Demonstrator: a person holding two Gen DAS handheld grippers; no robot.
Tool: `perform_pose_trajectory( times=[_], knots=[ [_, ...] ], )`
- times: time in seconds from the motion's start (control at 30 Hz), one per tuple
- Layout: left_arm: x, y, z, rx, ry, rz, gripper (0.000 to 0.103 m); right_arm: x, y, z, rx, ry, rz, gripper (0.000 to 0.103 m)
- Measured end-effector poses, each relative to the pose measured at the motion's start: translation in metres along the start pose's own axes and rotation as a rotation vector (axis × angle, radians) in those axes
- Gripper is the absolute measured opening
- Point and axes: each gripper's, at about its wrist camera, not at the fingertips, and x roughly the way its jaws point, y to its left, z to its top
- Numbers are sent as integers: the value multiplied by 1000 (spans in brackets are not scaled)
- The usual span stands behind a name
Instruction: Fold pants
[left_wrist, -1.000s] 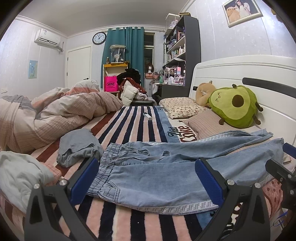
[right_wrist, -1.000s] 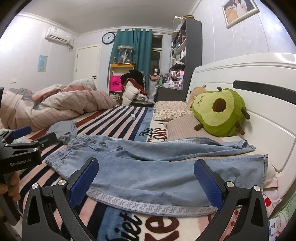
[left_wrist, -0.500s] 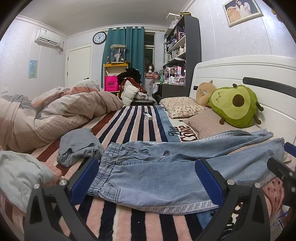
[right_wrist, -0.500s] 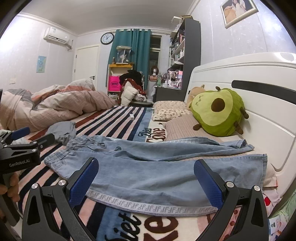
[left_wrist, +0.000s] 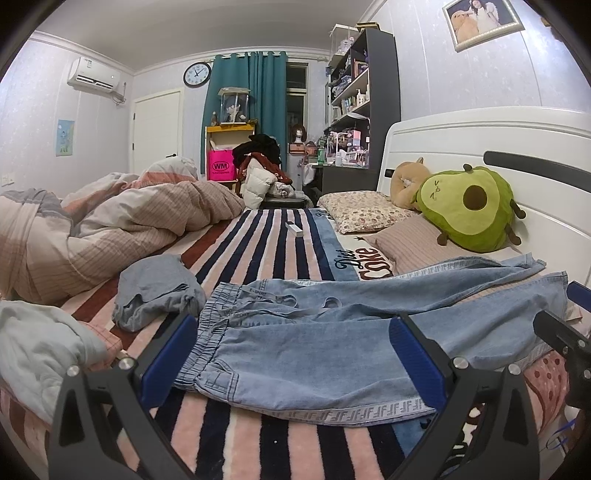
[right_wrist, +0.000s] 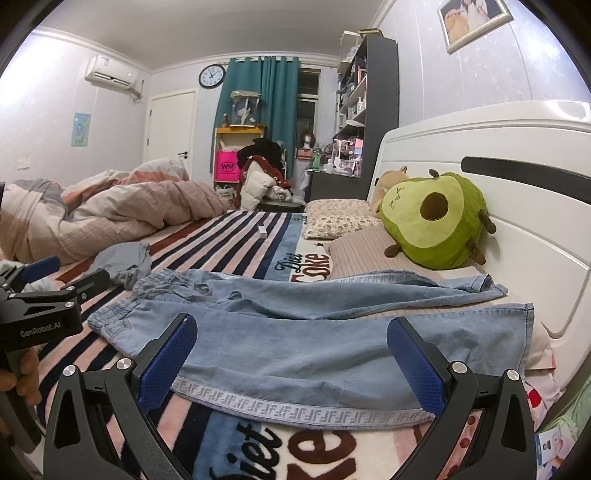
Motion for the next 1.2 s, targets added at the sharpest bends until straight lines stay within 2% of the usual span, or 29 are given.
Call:
perform_pose_trajectory(
  times=[0.5, 0.8, 0.97, 1.1, 1.2],
  knots=[
    [2, 1, -2, -7, 6, -15, 102, 0, -1, -2, 5, 4, 3, 102],
    [13, 16, -8, 0, 35, -28, 102, 12, -13, -6, 68, 72, 168, 102],
    [42, 50, -29, -59, 144, 15, 102, 28, -38, -12, 56, 135, 140, 102],
    [73, 80, -60, -161, 275, 36, 102, 47, -80, -32, 162, 221, 96, 98],
    [95, 93, -85, -270, 367, -4, 102, 59, -110, -51, 266, 262, 72, 98]
  ],
)
